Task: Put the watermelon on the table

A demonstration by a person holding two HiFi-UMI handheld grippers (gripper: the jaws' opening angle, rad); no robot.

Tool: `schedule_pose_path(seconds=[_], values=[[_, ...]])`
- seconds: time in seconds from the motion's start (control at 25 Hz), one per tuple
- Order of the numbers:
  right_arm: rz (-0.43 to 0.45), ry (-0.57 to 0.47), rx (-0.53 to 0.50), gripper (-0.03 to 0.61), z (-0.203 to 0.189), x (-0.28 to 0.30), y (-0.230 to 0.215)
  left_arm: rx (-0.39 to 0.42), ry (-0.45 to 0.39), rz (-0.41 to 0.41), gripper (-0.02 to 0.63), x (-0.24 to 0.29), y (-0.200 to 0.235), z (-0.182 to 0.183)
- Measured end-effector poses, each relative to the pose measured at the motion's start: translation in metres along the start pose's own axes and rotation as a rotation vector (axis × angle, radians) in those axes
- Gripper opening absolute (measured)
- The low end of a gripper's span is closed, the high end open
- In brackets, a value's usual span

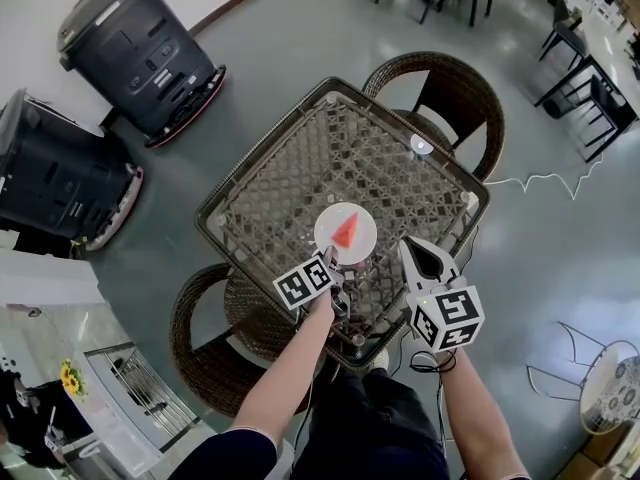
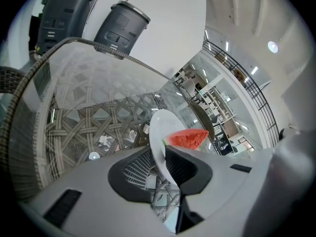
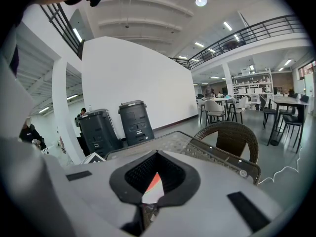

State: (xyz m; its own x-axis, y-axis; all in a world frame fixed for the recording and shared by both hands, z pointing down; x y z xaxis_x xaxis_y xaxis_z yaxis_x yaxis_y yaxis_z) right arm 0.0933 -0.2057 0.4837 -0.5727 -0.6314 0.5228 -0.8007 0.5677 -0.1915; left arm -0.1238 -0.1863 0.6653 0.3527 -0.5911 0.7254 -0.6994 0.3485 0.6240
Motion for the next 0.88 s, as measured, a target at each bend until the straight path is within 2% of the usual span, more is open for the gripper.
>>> schedule_pose_path(seconds=[0.88], values=[[0.004, -0.011, 0.007, 0.003, -0.003, -0.0083, -0.0032, 0.111, 0.017, 0.101, 0.088, -0.0047, -0.004, -0.0072]])
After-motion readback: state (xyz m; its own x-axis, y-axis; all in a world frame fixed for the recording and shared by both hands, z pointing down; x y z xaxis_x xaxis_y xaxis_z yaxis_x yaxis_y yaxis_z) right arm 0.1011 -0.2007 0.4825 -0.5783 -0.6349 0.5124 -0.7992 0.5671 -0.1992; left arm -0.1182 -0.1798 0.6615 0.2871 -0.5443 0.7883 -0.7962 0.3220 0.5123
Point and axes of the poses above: the fingertips, and each gripper's own axes: x forward along the fingers, y to its left, z out of its top, the point moved 8 cm from there along -x, backward along the fingers, and after that the axes turned 7 degrees about y, right-handed, at the moved point
